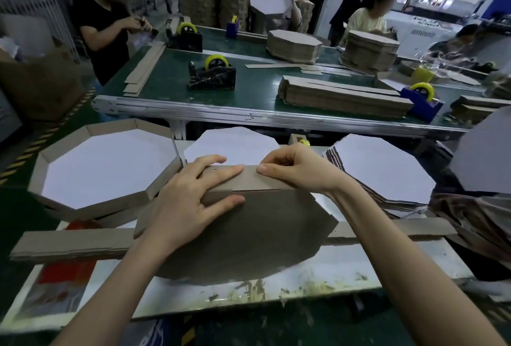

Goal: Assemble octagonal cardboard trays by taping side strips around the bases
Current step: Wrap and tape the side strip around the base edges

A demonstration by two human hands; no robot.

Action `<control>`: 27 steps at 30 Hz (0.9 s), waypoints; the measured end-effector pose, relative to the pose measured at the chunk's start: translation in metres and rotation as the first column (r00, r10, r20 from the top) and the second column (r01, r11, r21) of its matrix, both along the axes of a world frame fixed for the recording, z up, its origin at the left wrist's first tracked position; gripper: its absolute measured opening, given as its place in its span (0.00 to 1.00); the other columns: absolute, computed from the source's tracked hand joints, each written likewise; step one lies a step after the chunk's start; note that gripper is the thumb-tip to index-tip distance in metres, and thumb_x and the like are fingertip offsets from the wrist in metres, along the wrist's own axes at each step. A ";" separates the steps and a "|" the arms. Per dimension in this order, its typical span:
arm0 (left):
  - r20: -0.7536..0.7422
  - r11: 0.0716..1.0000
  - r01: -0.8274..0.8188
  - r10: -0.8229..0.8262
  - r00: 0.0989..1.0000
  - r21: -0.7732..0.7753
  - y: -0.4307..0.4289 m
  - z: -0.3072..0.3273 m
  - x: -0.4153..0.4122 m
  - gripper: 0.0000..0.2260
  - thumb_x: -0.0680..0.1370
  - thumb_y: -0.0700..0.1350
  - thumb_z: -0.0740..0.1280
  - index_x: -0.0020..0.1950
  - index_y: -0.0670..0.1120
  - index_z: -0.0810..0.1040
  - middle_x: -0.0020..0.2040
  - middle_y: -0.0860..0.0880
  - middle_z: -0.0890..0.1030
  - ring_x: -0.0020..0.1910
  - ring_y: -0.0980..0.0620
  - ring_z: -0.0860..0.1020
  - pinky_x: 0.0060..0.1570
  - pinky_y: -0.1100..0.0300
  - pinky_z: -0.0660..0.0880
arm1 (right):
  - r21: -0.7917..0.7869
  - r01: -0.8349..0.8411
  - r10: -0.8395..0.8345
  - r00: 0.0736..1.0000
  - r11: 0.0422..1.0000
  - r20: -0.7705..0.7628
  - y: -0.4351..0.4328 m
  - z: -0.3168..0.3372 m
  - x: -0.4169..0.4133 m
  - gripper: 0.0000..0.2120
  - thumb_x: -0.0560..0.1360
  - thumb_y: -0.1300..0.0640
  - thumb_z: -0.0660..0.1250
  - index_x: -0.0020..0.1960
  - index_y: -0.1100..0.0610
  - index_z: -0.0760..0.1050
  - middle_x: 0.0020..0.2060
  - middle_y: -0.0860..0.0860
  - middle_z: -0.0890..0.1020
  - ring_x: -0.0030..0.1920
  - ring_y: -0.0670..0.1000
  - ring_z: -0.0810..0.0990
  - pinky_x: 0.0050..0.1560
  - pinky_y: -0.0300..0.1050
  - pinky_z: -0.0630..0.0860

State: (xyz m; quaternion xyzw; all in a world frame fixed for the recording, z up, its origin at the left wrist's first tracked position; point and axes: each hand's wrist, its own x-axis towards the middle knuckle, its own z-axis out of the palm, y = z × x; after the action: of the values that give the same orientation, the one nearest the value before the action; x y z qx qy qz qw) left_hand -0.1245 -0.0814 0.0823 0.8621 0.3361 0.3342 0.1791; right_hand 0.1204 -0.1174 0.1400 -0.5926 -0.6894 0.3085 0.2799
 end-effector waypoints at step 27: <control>0.065 0.991 0.063 -0.055 0.996 -0.121 0.022 0.016 0.033 0.13 0.72 0.64 0.65 0.55 0.69 0.80 0.62 0.66 0.74 0.65 0.63 0.69 0.62 0.62 0.67 | -0.508 0.730 -0.818 0.569 0.456 0.084 0.106 -0.161 0.171 0.04 0.79 0.64 0.65 0.51 0.64 0.71 0.51 0.62 0.78 0.45 0.63 0.83 0.40 0.60 0.83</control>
State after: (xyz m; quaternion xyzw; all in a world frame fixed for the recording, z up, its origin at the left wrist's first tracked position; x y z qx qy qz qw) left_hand -0.0919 -0.0589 0.0984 0.8483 0.3248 0.3338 0.2518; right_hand 0.2917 -0.0116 -0.0214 -0.8615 -0.2128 0.3599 0.2881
